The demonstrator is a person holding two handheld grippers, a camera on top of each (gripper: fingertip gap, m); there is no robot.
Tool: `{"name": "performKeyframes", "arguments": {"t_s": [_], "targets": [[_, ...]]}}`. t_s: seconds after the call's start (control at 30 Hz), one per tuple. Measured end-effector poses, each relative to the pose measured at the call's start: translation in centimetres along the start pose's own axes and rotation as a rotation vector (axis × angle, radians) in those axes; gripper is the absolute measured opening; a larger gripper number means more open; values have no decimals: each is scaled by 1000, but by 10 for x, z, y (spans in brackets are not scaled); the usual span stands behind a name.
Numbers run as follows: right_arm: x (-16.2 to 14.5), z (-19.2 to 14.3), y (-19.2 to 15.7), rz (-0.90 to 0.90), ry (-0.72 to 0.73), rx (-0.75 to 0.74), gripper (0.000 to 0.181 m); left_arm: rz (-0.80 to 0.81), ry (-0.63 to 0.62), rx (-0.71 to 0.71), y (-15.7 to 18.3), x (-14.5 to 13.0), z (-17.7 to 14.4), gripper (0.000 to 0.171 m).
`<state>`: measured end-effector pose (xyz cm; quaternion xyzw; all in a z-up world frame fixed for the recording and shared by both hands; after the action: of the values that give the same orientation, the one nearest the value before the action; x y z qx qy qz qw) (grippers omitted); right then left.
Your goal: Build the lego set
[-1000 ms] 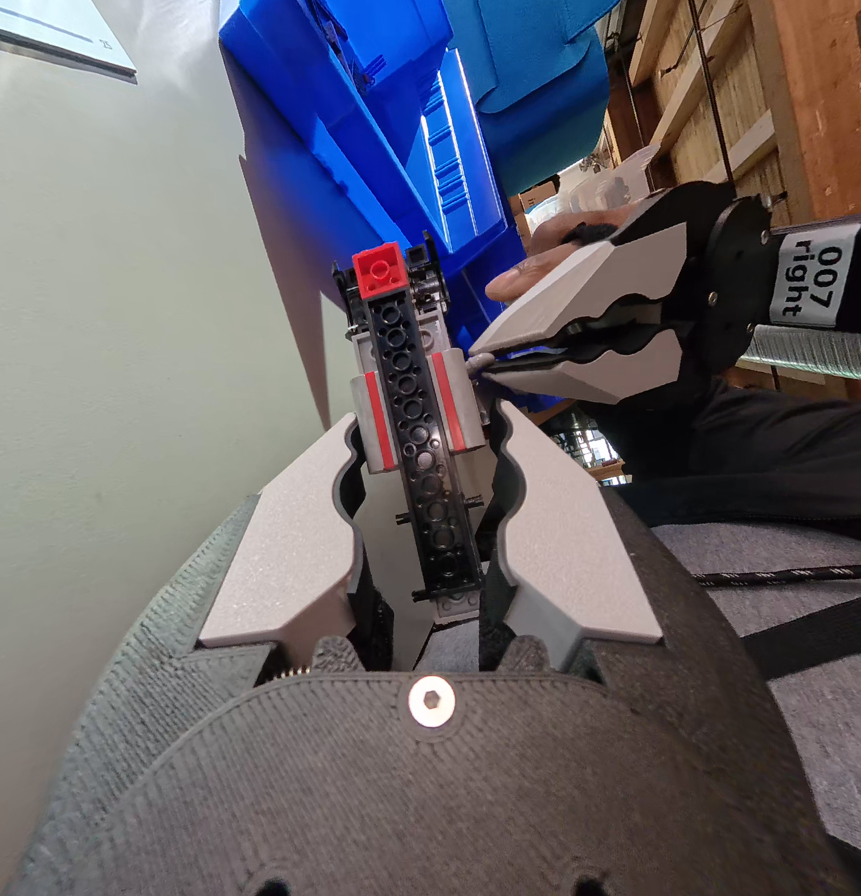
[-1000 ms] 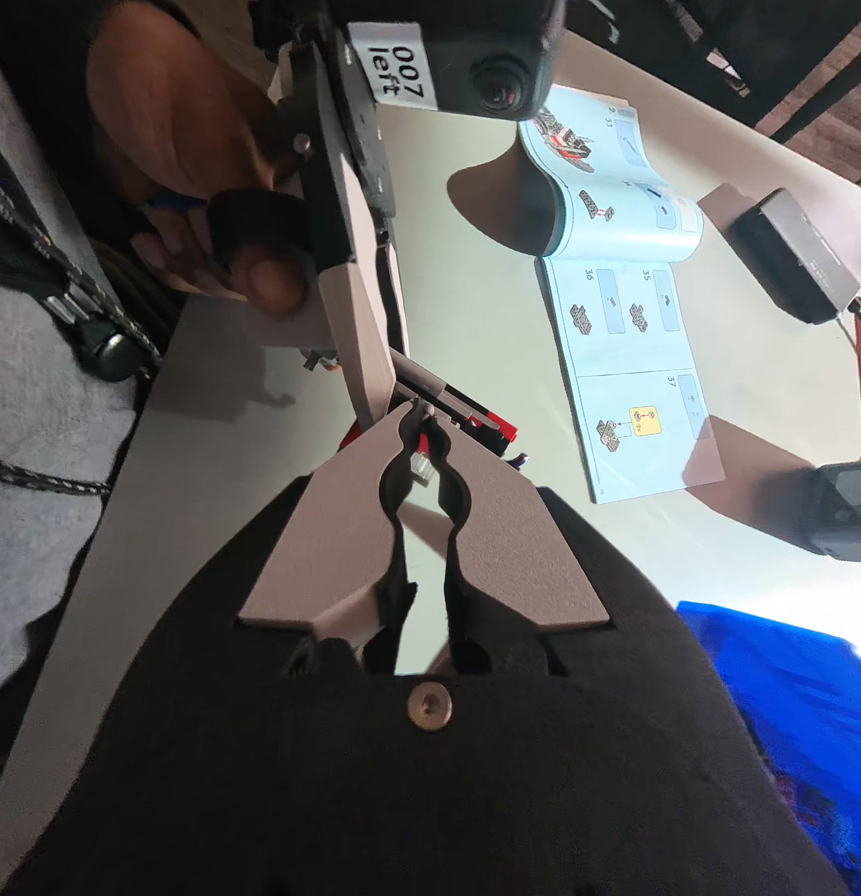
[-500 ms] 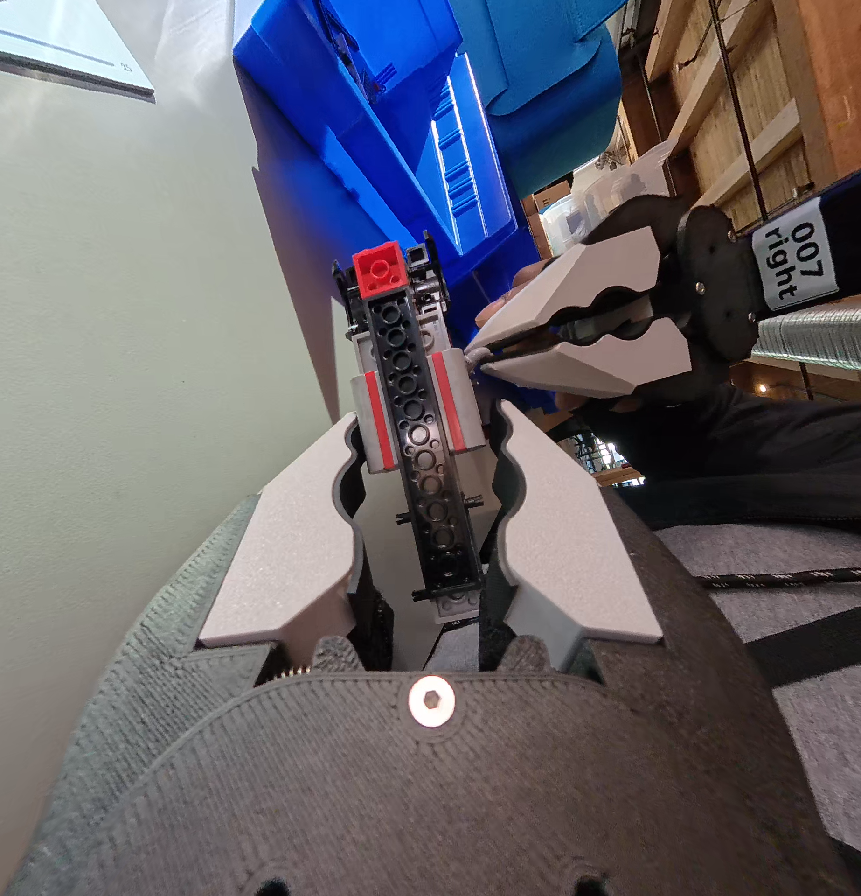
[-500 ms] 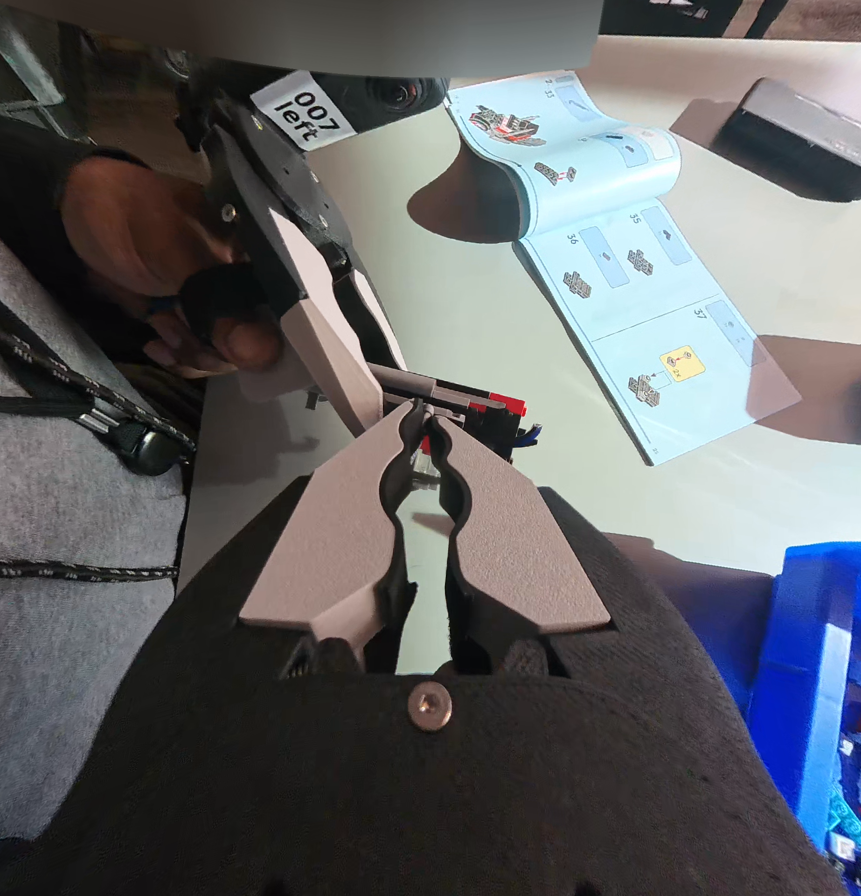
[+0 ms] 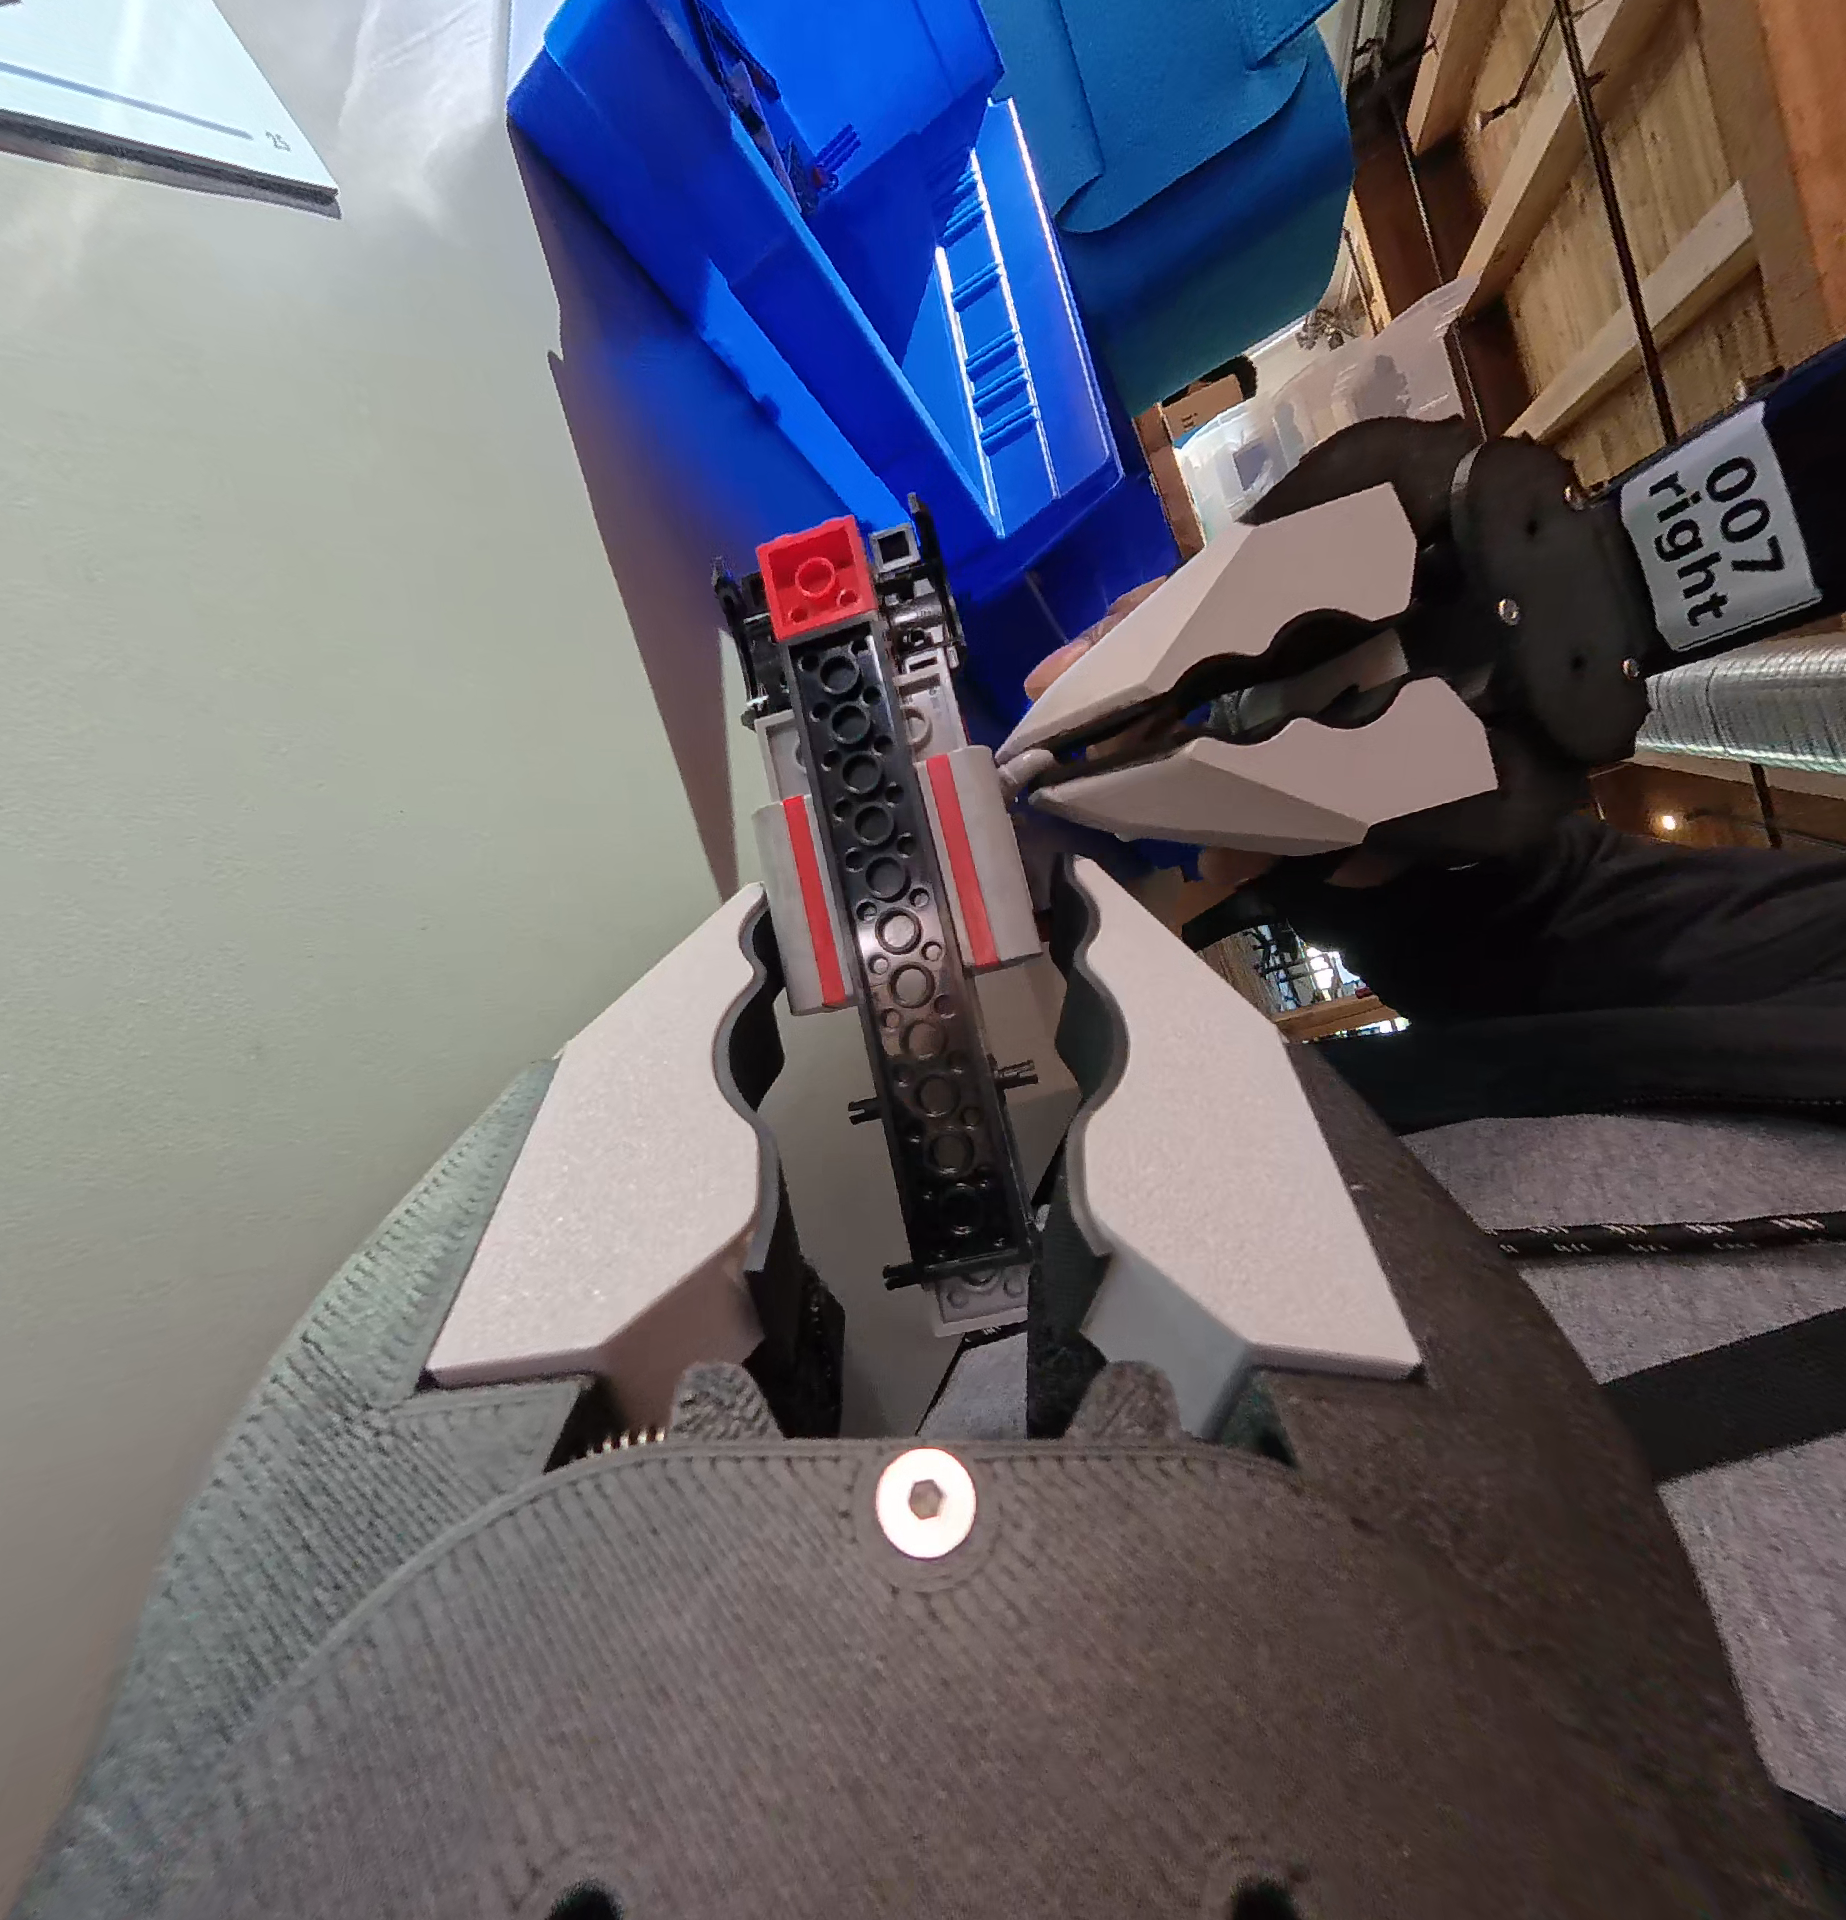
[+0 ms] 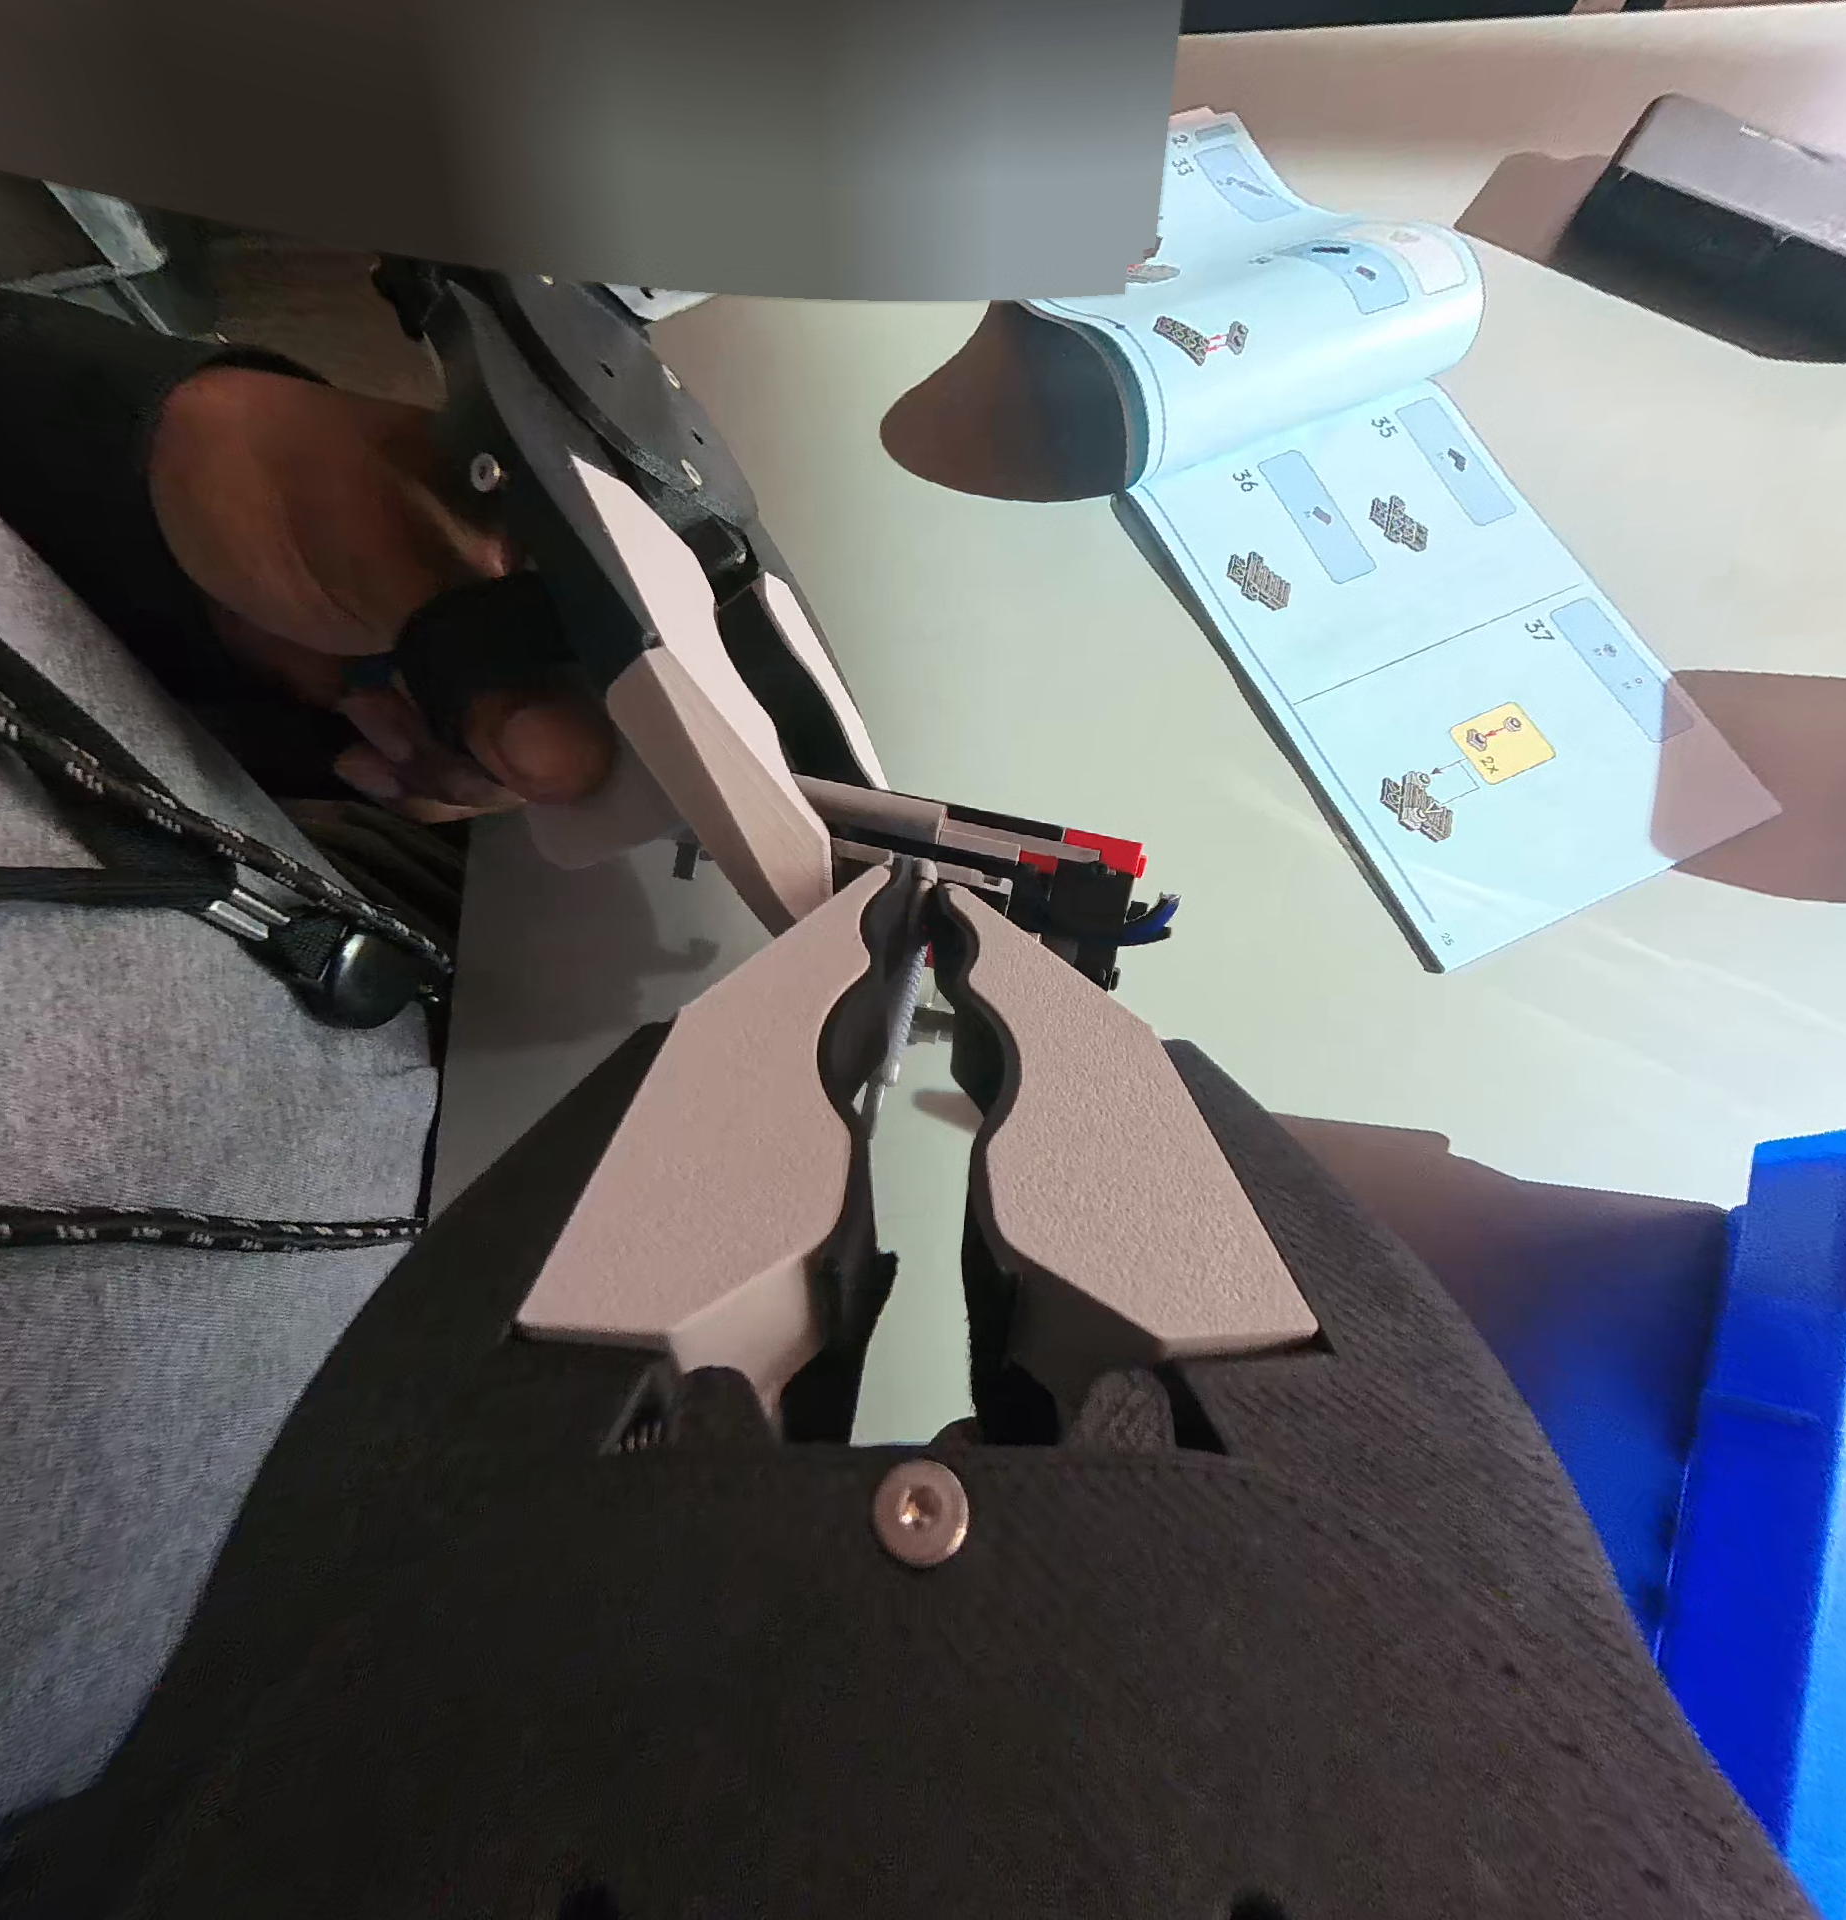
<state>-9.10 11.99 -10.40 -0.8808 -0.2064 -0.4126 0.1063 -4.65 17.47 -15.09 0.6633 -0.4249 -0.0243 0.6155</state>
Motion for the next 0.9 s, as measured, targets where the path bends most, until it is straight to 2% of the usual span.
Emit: {"name": "performKeyframes", "arguments": {"t_s": [0.53, 0.9], "targets": [[-2, 1, -6, -147, -34, -22, 6, -8, -4, -2, -1, -2, 0, 51], [-3, 2, -7, -142, -31, -20, 6, -22, -3, -12, -1, -4, -1, 51]]}}
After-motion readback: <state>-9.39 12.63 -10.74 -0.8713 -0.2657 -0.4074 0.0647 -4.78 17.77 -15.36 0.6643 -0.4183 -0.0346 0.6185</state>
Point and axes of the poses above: each gripper's, where its closed fingertips meet, z out along the fingers, x out of its top, y = z × x across the jaws, the point moved 5 cm from there along -z, back along the fingers, and after that the axes turned 2 degrees about x, right-handed, at the moved point
